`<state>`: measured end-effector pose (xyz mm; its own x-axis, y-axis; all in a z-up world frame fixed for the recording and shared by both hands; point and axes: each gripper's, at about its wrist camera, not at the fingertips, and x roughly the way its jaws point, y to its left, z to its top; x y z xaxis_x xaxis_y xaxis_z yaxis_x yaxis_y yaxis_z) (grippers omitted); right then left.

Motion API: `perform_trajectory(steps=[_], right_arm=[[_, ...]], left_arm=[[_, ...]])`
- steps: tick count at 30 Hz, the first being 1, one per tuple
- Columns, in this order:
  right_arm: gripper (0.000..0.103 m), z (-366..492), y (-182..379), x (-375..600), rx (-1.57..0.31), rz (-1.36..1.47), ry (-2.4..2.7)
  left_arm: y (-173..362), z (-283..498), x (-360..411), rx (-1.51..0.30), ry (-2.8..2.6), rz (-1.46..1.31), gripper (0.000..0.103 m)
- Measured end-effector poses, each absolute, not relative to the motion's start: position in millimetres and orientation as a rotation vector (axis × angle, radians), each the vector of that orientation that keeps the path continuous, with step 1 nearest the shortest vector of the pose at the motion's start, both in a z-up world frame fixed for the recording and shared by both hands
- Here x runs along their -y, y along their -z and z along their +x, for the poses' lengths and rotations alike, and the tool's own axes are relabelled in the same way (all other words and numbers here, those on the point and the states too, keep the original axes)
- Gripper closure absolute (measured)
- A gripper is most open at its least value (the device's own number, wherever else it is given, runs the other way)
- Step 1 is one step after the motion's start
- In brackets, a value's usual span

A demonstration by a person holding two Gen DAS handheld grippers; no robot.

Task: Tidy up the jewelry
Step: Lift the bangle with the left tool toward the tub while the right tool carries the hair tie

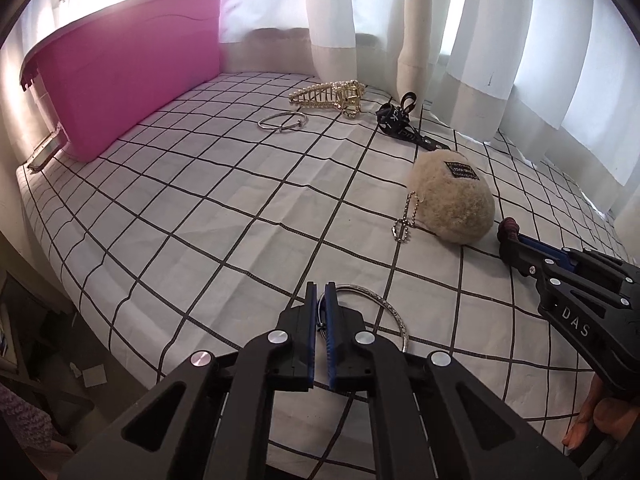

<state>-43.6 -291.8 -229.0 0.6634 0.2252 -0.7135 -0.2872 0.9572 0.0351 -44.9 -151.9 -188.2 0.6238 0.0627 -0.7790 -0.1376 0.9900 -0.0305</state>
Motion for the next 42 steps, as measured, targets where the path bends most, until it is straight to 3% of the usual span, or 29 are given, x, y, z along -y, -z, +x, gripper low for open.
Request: perform_trajectory(steps=[8, 9, 11, 13, 17, 29, 30, 32, 33, 42], right_arm=[[0.088, -41.3, 228.9, 293.4, -0.794, -0.080, -0.297], [0.088, -41.1, 228.8, 293.6, -0.795, -0.080, -0.297], [0.088, -40.3, 228.9, 294.2, -0.795, -0.078, -0.299], [0.088, -39.9, 228.7, 295.5, -0.795, -0.077, -0.294], [0.088, -38.0, 228.4, 299.7, -0.797, -0.071, -0.276], [0.088, -37.2, 228.4, 303.2, -0.794, -0.063, -0.277], [0.088, -37.7, 228.4, 303.1, -0.794, -0.061, -0.276], [0.088, -37.4, 228.4, 302.9, -0.794, -0.061, -0.277], [0.088, -37.4, 228.4, 303.0, -0.794, -0.061, -0.276], [0.088, -38.4, 227.8, 302.0, -0.791, -0.066, -0.283]], left_arm=[[187.7, -45.7, 153.6, -0.880, -0.120, -0.078, 0.096], [187.1, -45.9, 153.5, -0.878, -0.126, -0.079, 0.092], [185.0, -47.2, 154.0, -0.870, -0.128, -0.077, 0.066], [181.7, -49.5, 155.8, -0.853, -0.132, -0.067, 0.051], [176.9, -55.0, 164.8, -0.822, -0.122, -0.038, 0.031], [196.5, -60.2, 176.9, -0.870, -0.110, -0.045, 0.024], [196.0, -60.1, 177.7, -0.870, -0.101, -0.043, 0.027], [193.7, -61.0, 181.6, -0.865, -0.081, -0.033, 0.052], [192.7, -61.2, 183.3, -0.865, -0.075, -0.033, 0.056], [188.8, -60.0, 177.2, -0.875, -0.077, -0.086, 0.057]])
